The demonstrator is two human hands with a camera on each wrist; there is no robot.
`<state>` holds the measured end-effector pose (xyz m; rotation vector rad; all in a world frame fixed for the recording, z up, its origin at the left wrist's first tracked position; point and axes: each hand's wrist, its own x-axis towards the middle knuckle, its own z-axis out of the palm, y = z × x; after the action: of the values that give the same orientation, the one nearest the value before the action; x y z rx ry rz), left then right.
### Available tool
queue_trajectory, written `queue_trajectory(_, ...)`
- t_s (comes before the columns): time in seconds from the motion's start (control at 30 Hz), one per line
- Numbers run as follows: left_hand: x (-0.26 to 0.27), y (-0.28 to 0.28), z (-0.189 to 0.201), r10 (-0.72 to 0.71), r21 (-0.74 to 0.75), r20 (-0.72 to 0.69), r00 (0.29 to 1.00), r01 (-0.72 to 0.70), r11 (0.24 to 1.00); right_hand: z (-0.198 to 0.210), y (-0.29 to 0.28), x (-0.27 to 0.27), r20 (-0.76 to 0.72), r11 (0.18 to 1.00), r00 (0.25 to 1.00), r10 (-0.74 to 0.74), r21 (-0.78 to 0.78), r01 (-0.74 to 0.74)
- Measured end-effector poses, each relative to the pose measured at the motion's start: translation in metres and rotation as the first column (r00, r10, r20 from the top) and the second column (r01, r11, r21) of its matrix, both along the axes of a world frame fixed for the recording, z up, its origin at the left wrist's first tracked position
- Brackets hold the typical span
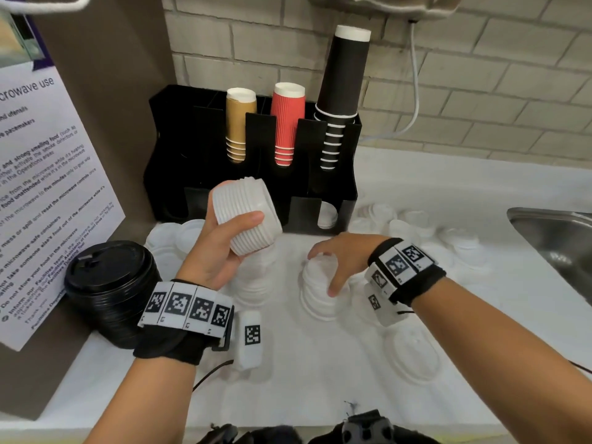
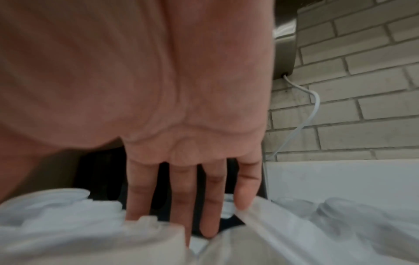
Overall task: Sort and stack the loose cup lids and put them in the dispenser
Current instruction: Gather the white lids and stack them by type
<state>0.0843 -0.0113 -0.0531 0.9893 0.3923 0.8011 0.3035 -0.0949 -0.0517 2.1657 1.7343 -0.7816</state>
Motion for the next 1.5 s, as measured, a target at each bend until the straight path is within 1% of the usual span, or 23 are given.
queue_trajectory(0.13,-0.004,0.000,-0.001,0.002,0.014,0.000,1.000,-0.002,1.000,0.013,0.009,0.001,-0.057,0.977,0.998,-0.006,0.211,0.018)
queue_trajectory(0.2,-0.005,0.000,-0.002,0.008,0.012,0.000,1.000,-0.008,1.000,0.020,0.011,-0.002,-0.086,0.961,0.996,-0.024,0.274,0.047)
queue_trajectory(0.27,-0.006,0.001,-0.003,0.027,0.015,0.006,1.000,-0.027,1.000,0.023,0.008,-0.005,-0.050,0.958,0.999,-0.008,0.287,0.022)
queue_trajectory(0.3,-0.007,0.001,-0.003,0.036,0.012,0.010,0.999,-0.036,0.999,0.023,0.005,-0.007,-0.021,0.970,1.000,0.009,0.245,-0.003)
queue_trajectory(0.37,-0.006,0.000,-0.003,0.045,0.011,0.007,0.999,-0.045,0.999,0.018,-0.002,-0.012,0.006,0.995,0.999,0.043,0.087,-0.044)
queue_trajectory(0.43,-0.005,-0.001,-0.003,0.038,0.023,-0.005,0.999,-0.038,0.999,0.010,-0.009,-0.017,0.010,0.997,0.997,0.074,-0.036,-0.074)
queue_trajectory(0.5,-0.003,-0.002,-0.002,0.027,0.026,-0.017,0.999,-0.026,0.999,0.002,-0.012,-0.020,0.051,0.992,0.994,0.097,-0.080,-0.093)
queue_trajectory(0.6,-0.001,-0.003,-0.002,0.023,0.025,-0.030,0.999,-0.023,0.999,-0.001,-0.014,-0.021,0.099,0.988,0.987,0.124,-0.103,-0.114)
queue_trajectory(0.67,0.000,-0.004,-0.003,0.024,0.026,-0.035,0.999,-0.023,0.999,0.004,-0.014,-0.019,0.063,0.993,0.992,0.106,-0.057,-0.103)
queue_trajectory(0.77,0.000,-0.004,-0.003,0.027,0.018,-0.037,0.999,-0.027,0.999,0.016,-0.008,-0.022,-0.020,0.990,0.996,0.087,0.115,-0.084)
queue_trajectory(0.8,0.000,-0.004,-0.003,0.028,0.017,-0.035,0.999,-0.027,0.999,0.018,-0.005,-0.024,-0.015,0.981,0.996,0.085,0.174,-0.081)
queue_trajectory(0.9,0.000,-0.005,-0.003,0.030,0.014,-0.031,0.999,-0.030,0.999,0.019,-0.002,-0.035,0.110,0.952,0.991,0.074,0.289,-0.103)
queue_trajectory(0.93,0.000,-0.005,-0.003,0.032,0.012,-0.029,0.999,-0.032,0.999,0.017,-0.003,-0.038,0.129,0.953,0.988,0.086,0.279,-0.119)
queue_trajectory(0.97,-0.001,-0.005,-0.003,0.033,0.009,-0.026,0.999,-0.033,0.999,0.015,-0.005,-0.041,0.132,0.964,0.986,0.100,0.232,-0.128)
queue_trajectory(1.07,-0.003,-0.003,-0.003,0.029,-0.001,-0.020,0.999,-0.029,1.000,-0.001,-0.017,-0.051,0.149,0.991,0.980,0.131,0.010,-0.134)
queue_trajectory(1.1,-0.004,-0.003,-0.003,0.026,-0.001,-0.020,0.999,-0.026,1.000,-0.006,-0.020,-0.054,0.164,0.990,0.976,0.142,-0.030,-0.139)
queue_trajectory(1.2,-0.004,-0.002,-0.004,0.026,-0.002,-0.025,0.999,-0.026,1.000,-0.014,-0.024,-0.056,0.184,0.988,0.971,0.151,-0.035,-0.147)
queue_trajectory(1.23,-0.004,-0.002,-0.004,0.027,-0.003,-0.031,0.999,-0.027,1.000,-0.013,-0.025,-0.054,0.158,0.990,0.977,0.144,-0.031,-0.141)
queue_trajectory(1.3,-0.004,-0.002,-0.005,0.023,-0.011,-0.050,0.999,-0.023,1.000,-0.005,-0.024,-0.045,0.050,0.995,0.994,0.095,-0.014,-0.094)
queue_trajectory(1.4,-0.001,-0.004,-0.007,-0.006,-0.029,-0.089,0.996,0.003,1.000,0.014,-0.026,-0.024,-0.159,0.996,0.987,-0.035,0.081,0.048)
queue_trajectory(1.43,0.001,-0.005,-0.008,-0.018,-0.029,-0.098,0.995,0.015,0.999,0.020,-0.029,-0.018,-0.252,0.983,0.964,-0.083,0.136,0.120)
queue_trajectory(1.47,0.003,-0.007,-0.009,-0.028,-0.029,-0.103,0.994,0.026,0.999,0.025,-0.032,-0.014,-0.367,0.960,0.922,-0.126,0.190,0.207)
queue_trajectory(1.5,0.006,-0.009,-0.010,-0.042,-0.027,-0.110,0.993,0.040,0.999,0.027,-0.036,-0.011,-0.501,0.921,0.853,-0.149,0.242,0.304)
